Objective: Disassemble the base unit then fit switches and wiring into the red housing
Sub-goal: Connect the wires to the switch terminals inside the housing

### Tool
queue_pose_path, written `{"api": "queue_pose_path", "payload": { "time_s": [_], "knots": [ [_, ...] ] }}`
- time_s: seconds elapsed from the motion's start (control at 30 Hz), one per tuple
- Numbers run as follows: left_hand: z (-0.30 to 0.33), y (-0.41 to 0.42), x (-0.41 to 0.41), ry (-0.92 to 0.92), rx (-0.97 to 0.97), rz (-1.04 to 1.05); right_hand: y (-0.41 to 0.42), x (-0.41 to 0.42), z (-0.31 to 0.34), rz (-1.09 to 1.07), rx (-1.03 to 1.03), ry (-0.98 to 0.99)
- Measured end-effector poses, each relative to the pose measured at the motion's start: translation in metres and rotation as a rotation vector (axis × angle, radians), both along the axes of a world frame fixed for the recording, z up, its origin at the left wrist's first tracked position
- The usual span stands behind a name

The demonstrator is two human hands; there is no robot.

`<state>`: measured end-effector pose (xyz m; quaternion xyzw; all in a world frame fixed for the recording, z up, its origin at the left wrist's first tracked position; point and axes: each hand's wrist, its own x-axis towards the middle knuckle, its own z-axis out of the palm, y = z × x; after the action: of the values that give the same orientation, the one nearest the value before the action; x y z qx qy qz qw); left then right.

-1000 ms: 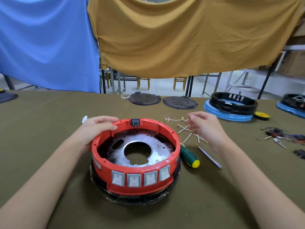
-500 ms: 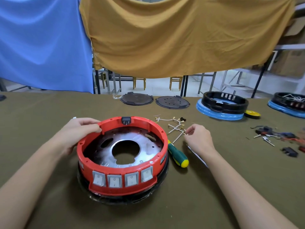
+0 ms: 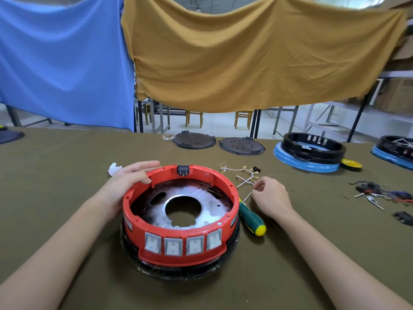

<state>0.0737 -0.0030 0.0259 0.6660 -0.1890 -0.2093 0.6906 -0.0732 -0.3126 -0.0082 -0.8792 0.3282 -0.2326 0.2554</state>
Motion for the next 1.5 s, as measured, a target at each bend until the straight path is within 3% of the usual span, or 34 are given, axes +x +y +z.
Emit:
{"api": "queue_pose_path", "payload": {
  "time_s": [0.2, 0.4, 0.57, 0.67, 0.73, 0.83, 1.0, 1.07, 1.13, 1.27, 1.5],
  "knots": [
    [-0.004, -0.005, 0.002, 0.014, -0.138, 0.137, -0.012, 0.037, 0.021, -0.013, -0.012, -0.137],
    [-0.010, -0.008, 0.008, 0.008, -0.177, 0.240, -0.023, 0.053, -0.010, -0.044, -0.142, 0.064],
    [-0.011, -0.009, 0.010, -0.017, -0.160, 0.206, -0.026, 0.053, -0.008, -0.060, -0.129, 0.049],
    [-0.011, -0.008, 0.010, -0.030, -0.150, 0.198, -0.027, 0.044, 0.002, 0.047, -0.117, 0.200],
    [-0.011, -0.007, 0.009, -0.032, -0.148, 0.197, -0.031, 0.037, 0.009, 0.116, -0.079, 0.161],
    [-0.011, -0.006, 0.008, -0.033, -0.150, 0.199, -0.042, 0.026, 0.016, 0.024, 0.153, -0.097],
    [-0.010, -0.006, 0.006, -0.036, -0.147, 0.198, -0.060, 0.005, 0.030, -0.097, 0.837, -0.557],
    [-0.010, -0.007, 0.006, -0.043, -0.143, 0.209, -0.066, 0.002, 0.034, -0.092, 1.064, -0.685],
    [-0.010, -0.007, 0.005, -0.049, -0.136, 0.220, -0.070, 0.001, 0.036, -0.075, 1.127, -0.710],
    [-0.009, -0.007, 0.003, -0.050, -0.134, 0.227, -0.073, 0.002, 0.031, -0.120, 0.790, -0.515],
    [-0.008, -0.007, 0.003, -0.047, -0.137, 0.226, -0.059, 0.001, 0.030, -0.181, 0.003, 0.048]
  ]
}}
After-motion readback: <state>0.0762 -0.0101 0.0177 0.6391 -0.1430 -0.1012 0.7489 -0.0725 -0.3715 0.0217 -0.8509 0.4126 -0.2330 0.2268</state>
